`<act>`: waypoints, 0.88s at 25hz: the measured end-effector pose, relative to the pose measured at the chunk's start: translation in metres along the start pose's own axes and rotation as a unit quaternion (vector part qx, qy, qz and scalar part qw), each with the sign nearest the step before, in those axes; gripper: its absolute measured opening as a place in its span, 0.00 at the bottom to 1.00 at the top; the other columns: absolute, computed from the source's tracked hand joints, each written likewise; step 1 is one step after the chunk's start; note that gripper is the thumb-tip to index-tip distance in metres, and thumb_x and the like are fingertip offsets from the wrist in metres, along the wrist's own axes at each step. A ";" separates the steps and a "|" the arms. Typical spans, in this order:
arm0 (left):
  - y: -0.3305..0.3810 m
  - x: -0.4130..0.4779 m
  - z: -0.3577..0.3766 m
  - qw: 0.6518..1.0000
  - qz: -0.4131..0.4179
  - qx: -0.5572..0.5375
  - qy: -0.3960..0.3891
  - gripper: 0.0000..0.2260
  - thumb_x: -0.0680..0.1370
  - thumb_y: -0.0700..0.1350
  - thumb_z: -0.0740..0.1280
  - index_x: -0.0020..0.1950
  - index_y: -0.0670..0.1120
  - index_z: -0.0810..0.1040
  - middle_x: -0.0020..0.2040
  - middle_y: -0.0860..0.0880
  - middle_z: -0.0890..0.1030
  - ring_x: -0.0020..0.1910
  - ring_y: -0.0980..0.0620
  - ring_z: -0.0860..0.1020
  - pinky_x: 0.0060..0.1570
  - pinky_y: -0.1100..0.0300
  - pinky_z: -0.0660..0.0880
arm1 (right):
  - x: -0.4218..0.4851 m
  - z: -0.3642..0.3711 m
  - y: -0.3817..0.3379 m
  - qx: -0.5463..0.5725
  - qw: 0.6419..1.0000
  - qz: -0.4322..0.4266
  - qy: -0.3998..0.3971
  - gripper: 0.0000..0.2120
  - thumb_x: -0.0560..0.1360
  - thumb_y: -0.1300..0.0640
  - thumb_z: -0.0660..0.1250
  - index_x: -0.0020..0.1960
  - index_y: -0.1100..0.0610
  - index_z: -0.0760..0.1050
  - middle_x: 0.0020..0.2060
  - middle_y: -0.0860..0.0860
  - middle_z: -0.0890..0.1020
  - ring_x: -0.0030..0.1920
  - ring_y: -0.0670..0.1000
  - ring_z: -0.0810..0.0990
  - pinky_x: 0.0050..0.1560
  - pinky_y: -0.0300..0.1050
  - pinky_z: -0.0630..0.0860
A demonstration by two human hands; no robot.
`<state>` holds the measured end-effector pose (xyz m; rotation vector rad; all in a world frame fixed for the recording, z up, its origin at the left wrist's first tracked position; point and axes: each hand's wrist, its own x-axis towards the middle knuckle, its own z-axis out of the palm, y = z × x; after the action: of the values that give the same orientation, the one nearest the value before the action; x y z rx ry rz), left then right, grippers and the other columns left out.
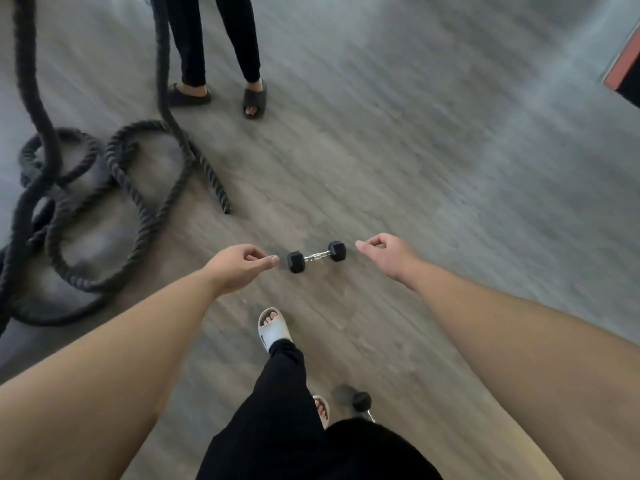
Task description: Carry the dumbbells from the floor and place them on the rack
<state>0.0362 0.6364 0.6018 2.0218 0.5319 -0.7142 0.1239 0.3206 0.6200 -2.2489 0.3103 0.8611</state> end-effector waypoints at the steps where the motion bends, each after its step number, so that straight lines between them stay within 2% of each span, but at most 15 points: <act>1: 0.001 0.020 -0.003 1.000 -0.015 -0.020 -0.001 0.18 0.73 0.67 0.73 0.50 0.54 0.83 0.44 0.56 0.82 0.41 0.53 0.80 0.39 0.58 0.73 | 0.019 -0.001 -0.005 -0.002 1.000 0.012 -0.006 0.17 0.76 0.37 0.71 0.50 0.51 0.79 0.44 0.48 0.80 0.42 0.50 0.78 0.46 0.47 0.75; 5: -0.001 0.107 -0.002 0.996 -0.075 -0.037 -0.008 0.17 0.72 0.67 0.73 0.50 0.55 0.82 0.44 0.56 0.83 0.47 0.52 0.82 0.45 0.56 0.76 | 0.114 0.000 -0.013 0.003 0.997 0.066 -0.028 0.22 0.77 0.37 0.70 0.57 0.56 0.80 0.51 0.53 0.82 0.42 0.52 0.75 0.47 0.48 0.71; 9: -0.014 0.189 0.023 0.992 -0.109 -0.066 -0.003 0.17 0.73 0.65 0.73 0.54 0.56 0.81 0.49 0.58 0.83 0.47 0.56 0.82 0.41 0.57 0.79 | 0.216 0.024 -0.006 -0.029 0.995 0.080 -0.056 0.22 0.76 0.34 0.69 0.55 0.53 0.80 0.49 0.50 0.82 0.41 0.51 0.76 0.48 0.50 0.74; 12: -0.050 0.264 0.060 0.982 -0.157 -0.104 0.009 0.19 0.74 0.65 0.73 0.58 0.56 0.79 0.53 0.58 0.83 0.47 0.61 0.80 0.40 0.61 0.75 | 0.317 0.066 0.020 -0.086 0.988 0.087 -0.099 0.24 0.76 0.33 0.69 0.58 0.52 0.79 0.50 0.48 0.80 0.46 0.51 0.78 0.55 0.54 0.80; 14: -0.083 0.316 0.094 0.972 -0.193 -0.135 0.021 0.21 0.74 0.65 0.73 0.61 0.56 0.79 0.56 0.56 0.83 0.48 0.59 0.80 0.45 0.58 0.77 | 0.385 0.092 0.047 -0.135 0.979 0.083 -0.132 0.28 0.75 0.33 0.70 0.65 0.52 0.77 0.53 0.49 0.80 0.51 0.52 0.79 0.56 0.52 0.79; 17: -0.133 0.395 0.149 0.953 -0.242 -0.181 0.030 0.27 0.72 0.66 0.74 0.67 0.56 0.78 0.62 0.52 0.81 0.54 0.53 0.80 0.59 0.49 0.79 | 0.481 0.131 0.098 -0.183 0.972 0.066 -0.129 0.36 0.72 0.31 0.72 0.71 0.53 0.74 0.65 0.56 0.80 0.61 0.56 0.80 0.56 0.47 0.74; 19: -0.169 0.449 0.193 0.943 -0.262 -0.202 0.038 0.34 0.70 0.68 0.75 0.72 0.56 0.74 0.65 0.51 0.78 0.59 0.51 0.79 0.61 0.46 0.79 | 0.540 0.161 0.140 -0.189 0.973 0.070 -0.115 0.39 0.70 0.30 0.73 0.72 0.53 0.74 0.69 0.58 0.78 0.66 0.59 0.79 0.62 0.49 0.74; 22: -0.210 0.509 0.256 0.933 -0.274 -0.228 0.055 0.46 0.64 0.70 0.77 0.78 0.56 0.68 0.68 0.51 0.73 0.62 0.49 0.77 0.61 0.46 0.79 | 0.597 0.202 0.196 -0.198 0.969 0.077 -0.124 0.45 0.65 0.27 0.75 0.74 0.51 0.72 0.70 0.58 0.76 0.66 0.60 0.79 0.66 0.54 0.77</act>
<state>0.2139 0.5687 0.0250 1.4833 1.2370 -0.7175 0.3859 0.3314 0.0147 -2.4635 0.2109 1.3753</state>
